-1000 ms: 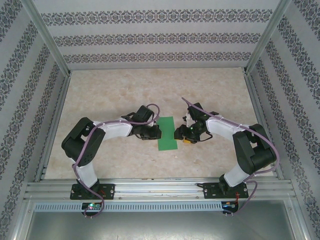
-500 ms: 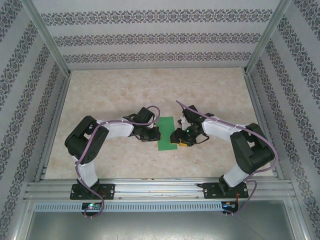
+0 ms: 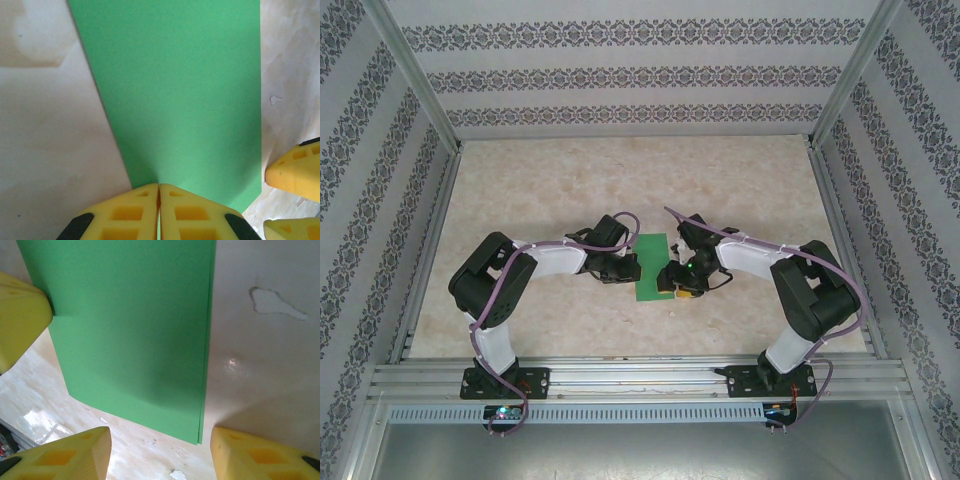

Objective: Fold a paper plane with a square sheet of paper (fold left side to right side)

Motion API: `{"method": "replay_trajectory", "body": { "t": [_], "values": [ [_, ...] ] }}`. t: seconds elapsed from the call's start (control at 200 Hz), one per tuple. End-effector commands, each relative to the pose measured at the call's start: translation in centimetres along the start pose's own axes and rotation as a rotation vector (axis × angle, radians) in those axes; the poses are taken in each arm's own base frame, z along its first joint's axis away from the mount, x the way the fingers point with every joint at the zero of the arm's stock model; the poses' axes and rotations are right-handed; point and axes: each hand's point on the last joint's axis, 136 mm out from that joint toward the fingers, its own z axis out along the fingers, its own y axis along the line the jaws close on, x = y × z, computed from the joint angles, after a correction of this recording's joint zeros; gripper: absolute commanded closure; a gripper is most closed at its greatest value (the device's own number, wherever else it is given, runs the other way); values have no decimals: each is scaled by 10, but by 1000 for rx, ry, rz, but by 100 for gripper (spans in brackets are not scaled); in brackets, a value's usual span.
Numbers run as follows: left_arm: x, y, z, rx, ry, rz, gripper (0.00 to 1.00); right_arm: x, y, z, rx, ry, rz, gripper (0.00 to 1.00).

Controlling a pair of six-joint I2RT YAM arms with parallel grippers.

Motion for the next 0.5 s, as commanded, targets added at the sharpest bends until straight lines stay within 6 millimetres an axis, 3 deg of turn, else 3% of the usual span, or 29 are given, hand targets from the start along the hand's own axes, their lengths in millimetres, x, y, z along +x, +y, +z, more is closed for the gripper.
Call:
{"method": "replay_trajectory", "body": {
  "t": [0.0,0.495],
  "values": [
    [18,15,2,-54,39,-31,90,-5,11,7,-13,0,-9,44],
    [18,15,3,-51,37,-31,90,-13,29,7,-55,-17,-28,44]
  ]
}}
